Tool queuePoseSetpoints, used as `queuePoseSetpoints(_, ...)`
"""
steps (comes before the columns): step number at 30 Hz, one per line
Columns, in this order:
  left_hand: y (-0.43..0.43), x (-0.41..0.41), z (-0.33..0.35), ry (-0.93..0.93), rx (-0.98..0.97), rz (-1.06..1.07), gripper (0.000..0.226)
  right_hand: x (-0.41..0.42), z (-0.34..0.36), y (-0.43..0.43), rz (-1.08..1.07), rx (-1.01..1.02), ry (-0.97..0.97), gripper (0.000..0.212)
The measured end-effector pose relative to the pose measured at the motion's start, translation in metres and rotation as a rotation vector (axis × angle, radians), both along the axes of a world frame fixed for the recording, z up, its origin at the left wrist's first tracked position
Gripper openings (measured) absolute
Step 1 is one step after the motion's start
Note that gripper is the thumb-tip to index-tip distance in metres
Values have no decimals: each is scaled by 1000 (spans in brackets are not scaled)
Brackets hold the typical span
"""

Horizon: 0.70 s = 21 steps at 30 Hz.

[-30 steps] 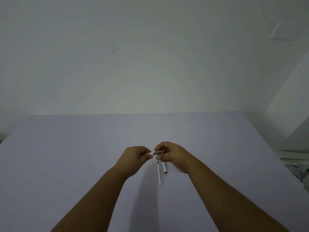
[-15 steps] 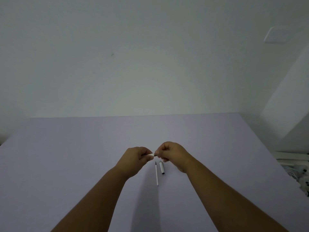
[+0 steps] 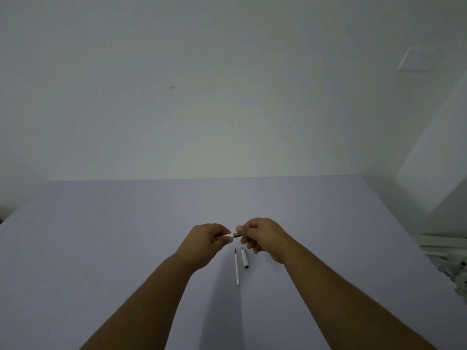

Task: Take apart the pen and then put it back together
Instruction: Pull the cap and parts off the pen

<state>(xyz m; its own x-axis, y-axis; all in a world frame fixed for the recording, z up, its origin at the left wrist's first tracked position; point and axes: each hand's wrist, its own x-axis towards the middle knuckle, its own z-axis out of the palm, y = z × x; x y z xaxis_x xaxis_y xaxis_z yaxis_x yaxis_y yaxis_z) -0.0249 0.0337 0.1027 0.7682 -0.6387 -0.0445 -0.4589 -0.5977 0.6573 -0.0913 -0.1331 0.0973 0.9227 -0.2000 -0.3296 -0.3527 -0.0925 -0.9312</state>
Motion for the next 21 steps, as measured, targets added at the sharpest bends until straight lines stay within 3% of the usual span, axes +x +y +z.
queuePoseSetpoints(2,-3,1,-1,14,-6,0,12,2,-3,-4,1,-27,-36,4)
queuePoseSetpoints(8,-2,4,0,1,-17,2,13,4,0,-2,0,53,12,22)
queuePoseSetpoints(11,-4,3,0,6,-17,3,13,3,-3,-4,-1,3,-43,4)
queuePoseSetpoints(17,-5,7,-1,2,-21,11,12,5,-2,-3,-34,37,14,19)
queuePoseSetpoints(20,-6,7,-2,9,-11,11,15,4,-6,-5,-30,-15,-52,4)
queuePoseSetpoints(21,-6,7,-2,13,-14,14,17,4,-6,-5,-14,-1,-71,9)
